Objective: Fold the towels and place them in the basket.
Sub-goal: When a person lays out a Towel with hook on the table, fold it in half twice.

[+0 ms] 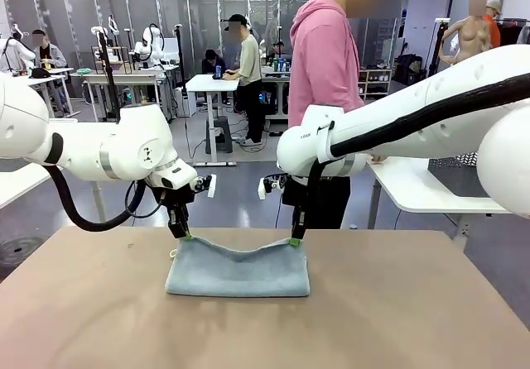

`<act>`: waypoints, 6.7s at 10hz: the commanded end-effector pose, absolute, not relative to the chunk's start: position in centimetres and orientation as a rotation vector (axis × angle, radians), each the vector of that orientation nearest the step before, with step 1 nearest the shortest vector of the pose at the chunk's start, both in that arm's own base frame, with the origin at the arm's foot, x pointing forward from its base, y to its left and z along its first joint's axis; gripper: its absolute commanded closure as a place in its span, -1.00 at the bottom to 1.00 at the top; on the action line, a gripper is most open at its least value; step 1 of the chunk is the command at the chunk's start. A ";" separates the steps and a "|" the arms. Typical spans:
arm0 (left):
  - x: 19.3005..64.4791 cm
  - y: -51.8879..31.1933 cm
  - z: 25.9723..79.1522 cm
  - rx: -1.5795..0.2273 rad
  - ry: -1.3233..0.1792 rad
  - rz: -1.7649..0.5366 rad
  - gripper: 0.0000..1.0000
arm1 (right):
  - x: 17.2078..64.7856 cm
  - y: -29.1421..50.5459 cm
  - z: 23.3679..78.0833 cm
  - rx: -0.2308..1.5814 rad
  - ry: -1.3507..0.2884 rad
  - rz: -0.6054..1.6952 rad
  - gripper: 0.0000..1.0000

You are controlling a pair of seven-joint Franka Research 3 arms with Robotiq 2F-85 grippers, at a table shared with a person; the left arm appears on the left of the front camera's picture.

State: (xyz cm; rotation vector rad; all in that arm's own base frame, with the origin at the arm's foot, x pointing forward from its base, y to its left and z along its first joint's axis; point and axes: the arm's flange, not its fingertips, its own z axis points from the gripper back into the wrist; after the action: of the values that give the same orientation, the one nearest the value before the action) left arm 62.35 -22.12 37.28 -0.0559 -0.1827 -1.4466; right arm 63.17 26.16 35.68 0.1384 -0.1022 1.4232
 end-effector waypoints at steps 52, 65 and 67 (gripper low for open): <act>26.2 -10.1 69.6 0.204 -0.556 -0.500 -1.00 | 58.6 24.5 31.6 0.084 -0.125 0.066 -1.00; 26.2 -10.1 69.6 0.204 -0.556 -0.500 -1.00 | 59.9 26.3 27.2 0.054 -0.023 0.042 1.00; 26.2 -10.1 69.6 0.204 -0.556 -0.500 -1.00 | 59.8 26.3 27.2 0.056 -0.019 0.033 1.00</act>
State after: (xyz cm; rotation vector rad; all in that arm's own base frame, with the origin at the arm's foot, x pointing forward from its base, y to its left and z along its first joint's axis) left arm 26.13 -10.12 69.67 0.1985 -0.5455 -0.5085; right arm 59.81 26.10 28.56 0.0641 -0.0477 0.0770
